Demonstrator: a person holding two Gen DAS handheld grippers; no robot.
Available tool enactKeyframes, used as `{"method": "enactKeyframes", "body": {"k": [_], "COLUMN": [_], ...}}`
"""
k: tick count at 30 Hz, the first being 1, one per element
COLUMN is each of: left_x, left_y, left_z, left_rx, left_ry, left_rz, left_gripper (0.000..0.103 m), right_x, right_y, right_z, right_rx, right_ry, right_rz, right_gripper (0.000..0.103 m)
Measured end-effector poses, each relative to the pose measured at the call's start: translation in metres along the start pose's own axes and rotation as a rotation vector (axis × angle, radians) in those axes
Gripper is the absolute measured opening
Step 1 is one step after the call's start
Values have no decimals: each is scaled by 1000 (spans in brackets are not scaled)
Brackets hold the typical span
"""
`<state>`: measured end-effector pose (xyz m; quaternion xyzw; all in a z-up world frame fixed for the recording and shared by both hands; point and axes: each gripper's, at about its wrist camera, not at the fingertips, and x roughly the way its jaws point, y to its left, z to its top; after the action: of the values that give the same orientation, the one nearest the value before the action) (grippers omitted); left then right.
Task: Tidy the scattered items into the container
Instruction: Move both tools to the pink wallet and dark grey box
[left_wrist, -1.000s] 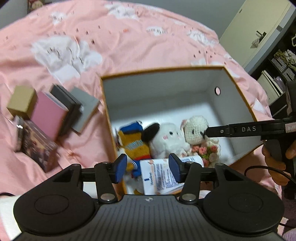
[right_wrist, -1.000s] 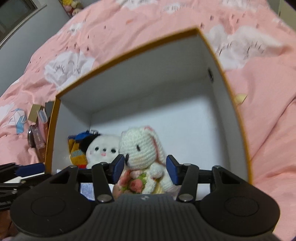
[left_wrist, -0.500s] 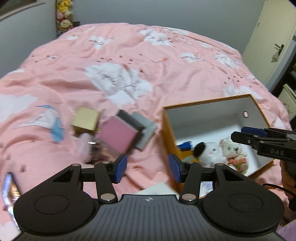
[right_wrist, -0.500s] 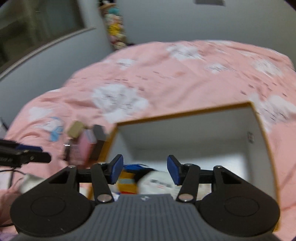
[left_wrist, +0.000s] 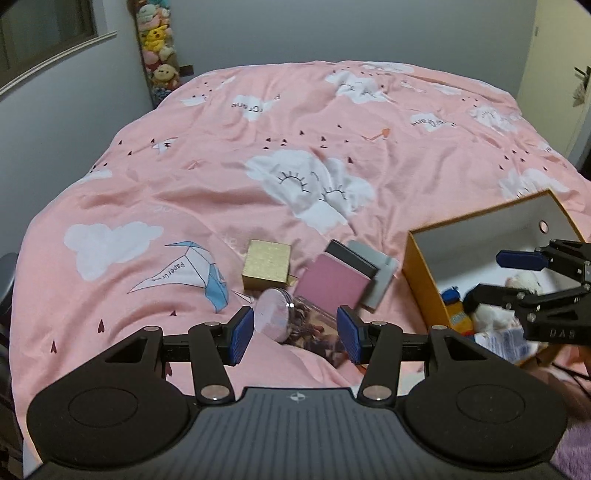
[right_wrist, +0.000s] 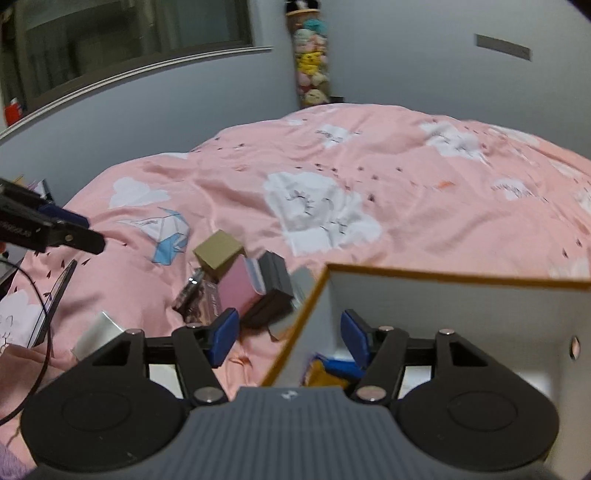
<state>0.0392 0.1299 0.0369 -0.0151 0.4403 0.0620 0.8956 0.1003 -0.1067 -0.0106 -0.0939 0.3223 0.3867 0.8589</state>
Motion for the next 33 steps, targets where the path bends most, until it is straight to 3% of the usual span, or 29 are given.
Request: {"method": "enactKeyframes", "body": {"k": [9,16,23,33], "left_x": [44,77,113,151], "left_y": [-5,-22,-52,-86], "left_z": [10,14,9,-2], "left_rx": [22,91,195,208], "left_ry": [15,10,11,-24], "left_rz": [-36,-100,-57,38], "left_gripper": [58,62,64,64], "right_x": [48,75,84,87], "right_y": [13,2,-15,-24], "right_z": [22,35,38,36], "right_rx": [-82,-44,-10,23], "right_ry": [66,100,97,75], "right_rz": [30,-15,-78,-88], "right_gripper": [64,42,41,46]}}
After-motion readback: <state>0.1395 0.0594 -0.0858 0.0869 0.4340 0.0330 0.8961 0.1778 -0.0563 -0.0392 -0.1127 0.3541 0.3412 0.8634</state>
